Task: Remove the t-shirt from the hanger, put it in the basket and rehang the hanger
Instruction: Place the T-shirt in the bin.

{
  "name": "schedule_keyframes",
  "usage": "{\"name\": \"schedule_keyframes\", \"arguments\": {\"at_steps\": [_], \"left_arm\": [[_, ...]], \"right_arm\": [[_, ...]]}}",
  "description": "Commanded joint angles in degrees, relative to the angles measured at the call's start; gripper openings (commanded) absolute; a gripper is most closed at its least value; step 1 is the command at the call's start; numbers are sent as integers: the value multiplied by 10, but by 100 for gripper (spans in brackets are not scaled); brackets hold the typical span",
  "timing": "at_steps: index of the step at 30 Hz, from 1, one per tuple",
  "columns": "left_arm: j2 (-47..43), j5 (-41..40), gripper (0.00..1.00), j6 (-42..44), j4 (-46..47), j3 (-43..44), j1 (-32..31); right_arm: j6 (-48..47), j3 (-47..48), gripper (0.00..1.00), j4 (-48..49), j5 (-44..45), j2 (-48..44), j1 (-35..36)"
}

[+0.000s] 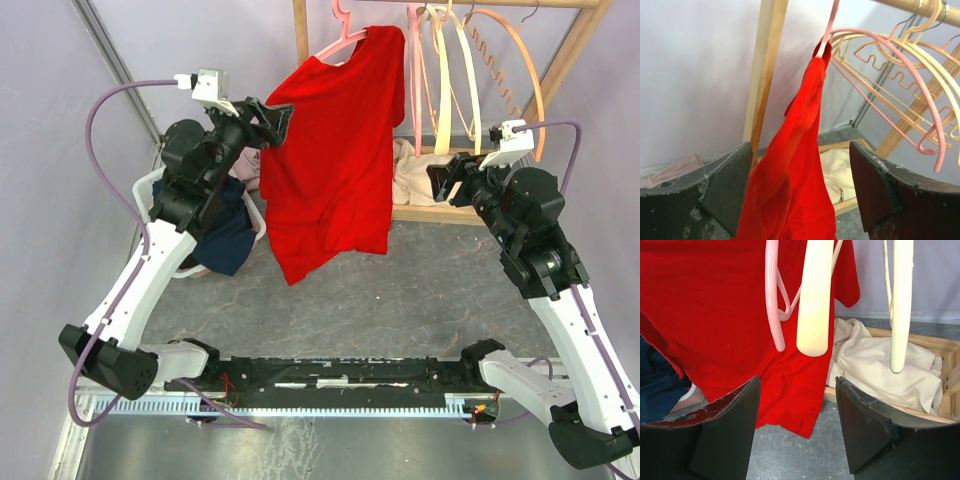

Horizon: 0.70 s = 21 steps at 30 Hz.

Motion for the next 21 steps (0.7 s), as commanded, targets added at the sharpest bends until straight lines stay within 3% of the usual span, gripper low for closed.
{"name": "schedule_keyframes", "arguments": {"at_steps": [1, 13, 21], "left_arm": [[31, 41, 84, 26, 45, 61, 0], [141, 68, 73, 36, 10, 170, -2], [152, 71, 56, 42, 6, 183, -14]], "right_arm": [[-1, -2, 70, 30, 6, -5, 1], [-11, -12, 70, 31, 18, -12, 1], [-12, -15, 70, 30, 21, -17, 1]]}}
